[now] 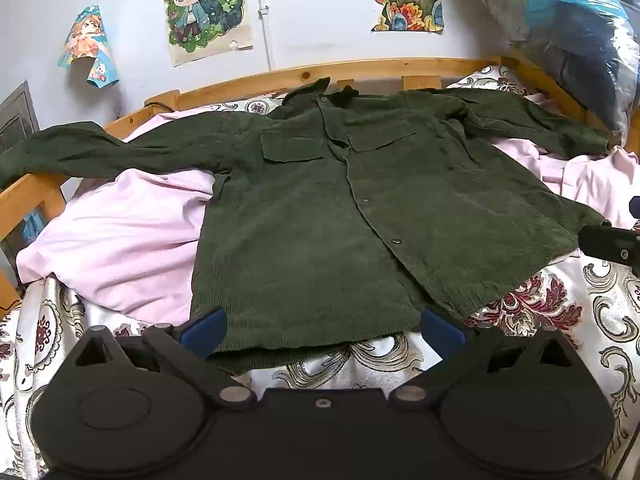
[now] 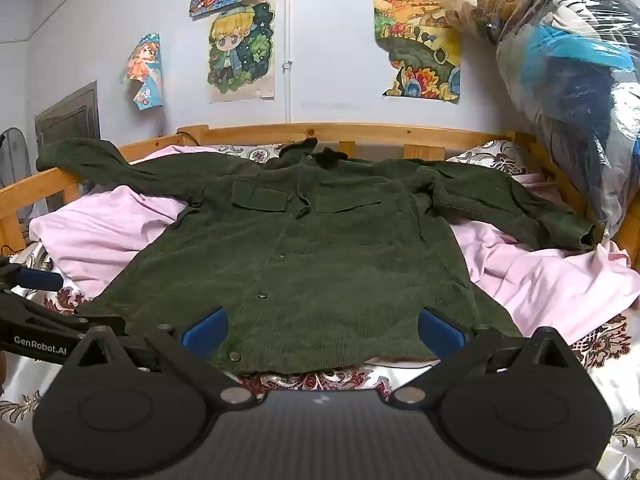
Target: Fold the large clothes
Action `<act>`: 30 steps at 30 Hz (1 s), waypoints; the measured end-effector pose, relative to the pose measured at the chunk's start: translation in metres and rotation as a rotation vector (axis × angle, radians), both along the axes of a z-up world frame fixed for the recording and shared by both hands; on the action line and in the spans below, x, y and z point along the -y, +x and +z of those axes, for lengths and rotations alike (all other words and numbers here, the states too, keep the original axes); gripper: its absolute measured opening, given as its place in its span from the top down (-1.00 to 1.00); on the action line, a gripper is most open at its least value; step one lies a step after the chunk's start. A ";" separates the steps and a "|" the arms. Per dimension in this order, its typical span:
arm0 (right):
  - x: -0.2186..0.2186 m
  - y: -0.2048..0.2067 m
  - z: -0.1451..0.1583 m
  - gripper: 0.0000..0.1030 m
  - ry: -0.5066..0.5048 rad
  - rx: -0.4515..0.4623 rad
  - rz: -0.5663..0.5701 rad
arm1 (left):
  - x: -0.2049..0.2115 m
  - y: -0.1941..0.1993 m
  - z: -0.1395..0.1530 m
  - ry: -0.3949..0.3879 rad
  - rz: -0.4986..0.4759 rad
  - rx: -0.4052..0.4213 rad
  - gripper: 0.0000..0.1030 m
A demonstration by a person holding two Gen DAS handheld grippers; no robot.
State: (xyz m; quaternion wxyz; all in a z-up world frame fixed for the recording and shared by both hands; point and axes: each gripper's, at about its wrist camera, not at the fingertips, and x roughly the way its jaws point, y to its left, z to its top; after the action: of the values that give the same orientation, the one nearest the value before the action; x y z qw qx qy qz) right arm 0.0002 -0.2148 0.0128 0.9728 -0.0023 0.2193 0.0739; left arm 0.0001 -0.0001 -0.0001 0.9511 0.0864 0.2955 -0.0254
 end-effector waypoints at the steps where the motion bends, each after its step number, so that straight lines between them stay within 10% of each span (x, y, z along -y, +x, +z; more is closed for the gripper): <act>1: 0.000 0.000 0.000 -1.00 0.000 0.000 0.000 | 0.000 0.000 0.000 -0.001 0.000 0.000 -0.99; 30: 0.000 0.000 0.001 -1.00 -0.001 -0.005 0.001 | 0.000 0.000 0.001 -0.005 -0.010 0.000 -0.99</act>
State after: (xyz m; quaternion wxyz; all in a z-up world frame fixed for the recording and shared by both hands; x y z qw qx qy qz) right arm 0.0005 -0.2151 0.0143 0.9722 -0.0025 0.2220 0.0742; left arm 0.0001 -0.0002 0.0009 0.9512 0.0853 0.2950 -0.0309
